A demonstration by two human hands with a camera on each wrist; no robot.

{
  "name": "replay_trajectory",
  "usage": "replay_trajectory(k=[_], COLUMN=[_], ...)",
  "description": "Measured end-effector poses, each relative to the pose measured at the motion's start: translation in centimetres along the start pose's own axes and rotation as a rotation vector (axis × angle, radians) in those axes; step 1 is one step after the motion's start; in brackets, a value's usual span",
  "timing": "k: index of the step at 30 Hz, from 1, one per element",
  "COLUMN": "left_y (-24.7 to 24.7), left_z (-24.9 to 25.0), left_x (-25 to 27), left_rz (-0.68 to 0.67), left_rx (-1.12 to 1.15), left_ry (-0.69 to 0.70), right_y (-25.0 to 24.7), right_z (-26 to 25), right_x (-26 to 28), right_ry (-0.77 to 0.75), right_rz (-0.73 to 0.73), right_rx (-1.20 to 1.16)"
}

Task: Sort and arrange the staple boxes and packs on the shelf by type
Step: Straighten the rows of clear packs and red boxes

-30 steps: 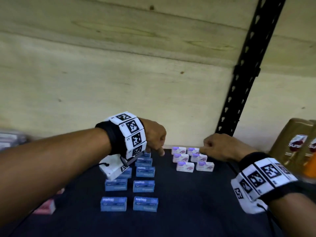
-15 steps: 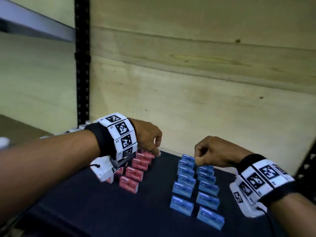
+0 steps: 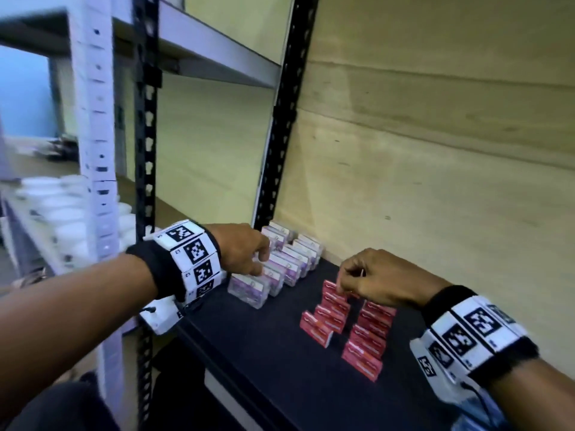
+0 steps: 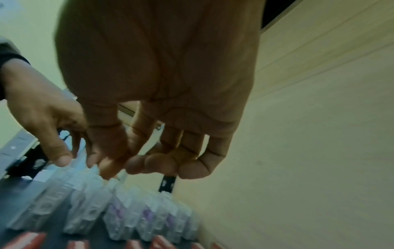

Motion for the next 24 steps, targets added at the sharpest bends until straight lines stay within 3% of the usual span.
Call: replay_trajectory(k=[4, 12, 24], left_y=[1.0, 3.4, 4.4], left_z=[-4.4, -9.3, -10.4], left_x=[0.4, 1.2, 1.7], left_rz=[0.09, 0.253, 0.412], left_rx=[0.068, 0.265, 0.415], left_ry=[-0.026, -0.005, 0.068], right_y=[1.8, 5.0, 7.0], right_z=[-4.3, -10.1, -10.6], right_x=[-2.8, -5.7, -7.1], right_ry=[-0.082, -0.145, -0.046], right_rz=[0.084, 0.043, -0.099], right_rx=[0.076, 0.117, 0.017])
Point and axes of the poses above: each hand's wrist, its own x-axis away from the middle knuckle, its own y-axis out of the palm, z = x × y, the point moved 10 cm from there along -x, towards the middle knuckle, and after that the axes turned 3 degrees about y, right-handed, at the moved point
